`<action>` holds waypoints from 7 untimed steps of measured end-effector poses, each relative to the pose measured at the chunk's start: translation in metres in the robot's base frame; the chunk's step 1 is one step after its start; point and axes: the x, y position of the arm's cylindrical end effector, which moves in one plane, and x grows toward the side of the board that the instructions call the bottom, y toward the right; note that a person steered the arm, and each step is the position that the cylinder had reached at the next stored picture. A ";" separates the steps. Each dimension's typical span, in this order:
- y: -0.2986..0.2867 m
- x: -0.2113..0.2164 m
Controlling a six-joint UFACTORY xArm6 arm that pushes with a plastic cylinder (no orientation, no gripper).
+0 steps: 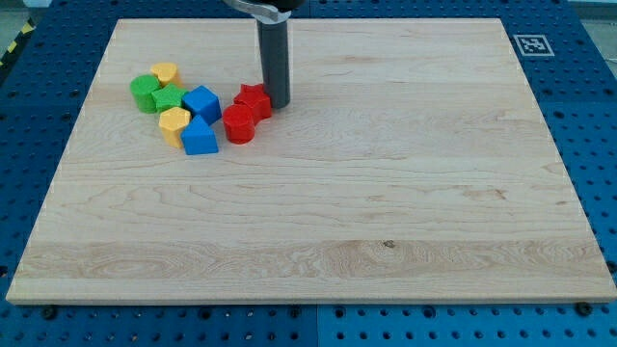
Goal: Push the red blocks into the group of blocks
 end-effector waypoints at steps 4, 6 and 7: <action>-0.053 0.000; -0.072 0.000; -0.058 0.000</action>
